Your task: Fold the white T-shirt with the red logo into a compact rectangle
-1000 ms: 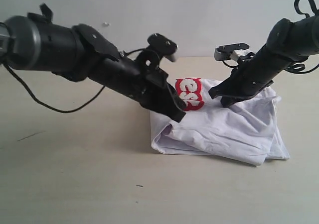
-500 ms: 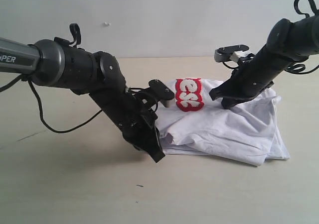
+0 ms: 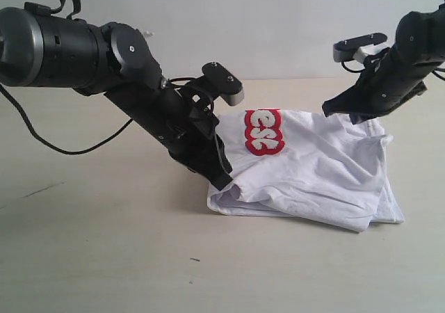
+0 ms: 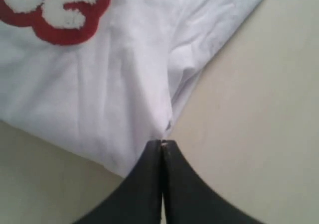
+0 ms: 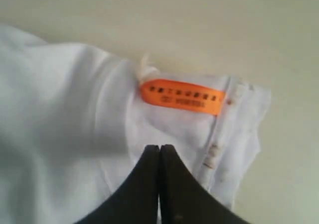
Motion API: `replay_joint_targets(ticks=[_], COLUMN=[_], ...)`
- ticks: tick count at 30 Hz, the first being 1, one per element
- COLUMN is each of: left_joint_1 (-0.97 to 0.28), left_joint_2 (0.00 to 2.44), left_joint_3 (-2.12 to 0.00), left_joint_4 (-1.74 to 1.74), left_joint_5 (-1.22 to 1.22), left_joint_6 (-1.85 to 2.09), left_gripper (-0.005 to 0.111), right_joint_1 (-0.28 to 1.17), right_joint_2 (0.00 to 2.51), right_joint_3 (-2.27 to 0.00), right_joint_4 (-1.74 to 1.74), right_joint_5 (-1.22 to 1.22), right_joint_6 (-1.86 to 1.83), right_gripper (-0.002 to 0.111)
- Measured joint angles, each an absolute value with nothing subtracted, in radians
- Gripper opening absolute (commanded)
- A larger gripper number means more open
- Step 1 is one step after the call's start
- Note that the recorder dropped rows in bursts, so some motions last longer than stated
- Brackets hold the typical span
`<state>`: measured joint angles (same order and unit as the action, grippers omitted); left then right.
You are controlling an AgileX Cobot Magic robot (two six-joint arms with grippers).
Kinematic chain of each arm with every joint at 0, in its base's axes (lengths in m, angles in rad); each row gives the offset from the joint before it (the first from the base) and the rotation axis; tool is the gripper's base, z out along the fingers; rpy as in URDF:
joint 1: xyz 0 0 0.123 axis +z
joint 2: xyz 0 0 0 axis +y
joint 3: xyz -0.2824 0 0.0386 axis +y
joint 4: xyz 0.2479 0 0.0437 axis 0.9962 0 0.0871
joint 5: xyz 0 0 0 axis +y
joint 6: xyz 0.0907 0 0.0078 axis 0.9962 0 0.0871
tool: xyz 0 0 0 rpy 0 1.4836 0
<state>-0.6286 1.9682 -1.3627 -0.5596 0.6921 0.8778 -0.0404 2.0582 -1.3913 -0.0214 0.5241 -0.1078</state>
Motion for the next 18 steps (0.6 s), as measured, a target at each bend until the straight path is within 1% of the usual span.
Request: replay_joint_targets(ticks=[7,15,18], left_joint_1=[-0.629,-0.629,-0.629], left_joint_2=[1.968,1.968,1.968], left_joint_3=[-1.363,-1.363,-1.363], left_joint_4=[-0.574,-0.576,-0.574], left_joint_5=[0.692,0.688,0.688], left_joint_6=[0.878,0.878,0.882], left_gripper=[0.000,0.000,0.000], right_joint_1=[-0.047,-0.047,-0.047], right_joint_2=[2.173,2.132,2.070], right_joint_3=[-1.391,-1.470,-1.487], right_joint_4=[-0.068,-0.065,0.050], right_joint_5=[0.511,0.620,0.632], right_joint_6=[-0.063,-0.062,-0.134], right_gripper=[0.000,0.000,0.000])
